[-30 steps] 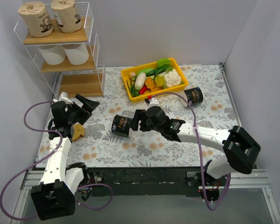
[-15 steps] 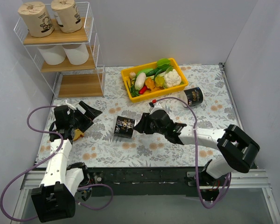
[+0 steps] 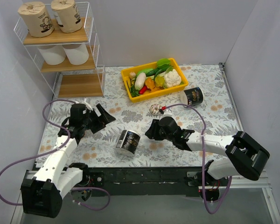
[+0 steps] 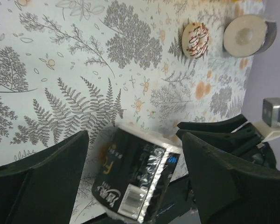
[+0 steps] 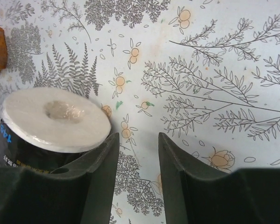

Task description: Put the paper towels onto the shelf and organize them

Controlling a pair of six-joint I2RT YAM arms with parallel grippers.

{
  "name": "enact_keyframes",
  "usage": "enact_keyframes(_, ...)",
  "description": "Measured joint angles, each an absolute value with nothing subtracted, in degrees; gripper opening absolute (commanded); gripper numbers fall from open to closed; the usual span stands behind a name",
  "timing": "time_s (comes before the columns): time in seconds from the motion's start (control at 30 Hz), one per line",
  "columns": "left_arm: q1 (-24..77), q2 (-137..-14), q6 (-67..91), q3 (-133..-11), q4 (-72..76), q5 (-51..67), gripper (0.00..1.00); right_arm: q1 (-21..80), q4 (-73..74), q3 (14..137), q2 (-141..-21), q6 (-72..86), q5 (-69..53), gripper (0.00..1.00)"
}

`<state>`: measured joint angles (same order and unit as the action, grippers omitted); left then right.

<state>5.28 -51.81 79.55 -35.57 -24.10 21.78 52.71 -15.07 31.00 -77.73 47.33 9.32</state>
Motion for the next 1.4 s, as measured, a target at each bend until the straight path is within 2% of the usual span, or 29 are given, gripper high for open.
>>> enact_keyframes(0.13, 12.40, -54.41, 79.40, -36.32, -24.82, 17.78, 0.80, 52.56, -12.91, 31.40, -77.08, 47.18, 10.04, 0.48)
enact_keyframes(0.27, 16.10, -54.02, 79.66, -36.32, -26.06, 12.99, 0.86, 52.51, -10.20, 33.32, -76.79, 45.30, 9.02, 0.60)
enact_keyframes(0.4, 16.49, -52.95, 80.47, -36.91, -27.35, 8.86, 0.90, 52.97, -10.28, 36.16, -76.34, 36.32, 2.68, 0.62)
enact_keyframes(0.53, 16.47, -55.99, 80.64, -41.34, -30.55, 2.68, 0.91, 55.64, -12.71, 37.87, -73.45, 26.35, -1.54, 0.78)
enact_keyframes(0.67, 16.12, -57.76, 81.78, -44.42, -31.31, -0.51, 0.93, 58.74, -14.79, 41.65, -73.49, 14.83, -4.97, 0.83)
enact_keyframes(0.97, 10.52, -55.64, 83.20, -43.31, -32.25, -0.34, 0.94, 60.40, -12.67, 49.08, -81.58, -2.26, -7.46, 0.71)
enact_keyframes(1.17, 9.82, -53.47, 83.48, -42.04, -32.40, 1.26, 0.94, 60.31, -10.85, 52.58, -86.96, -3.14, -7.18, 0.66)
enact_keyframes(1.4, 9.82, -52.80, 85.89, -41.23, -32.67, 3.73, 0.93, 58.15, -10.52, 56.49, -93.30, 0.58, -9.30, 0.53)
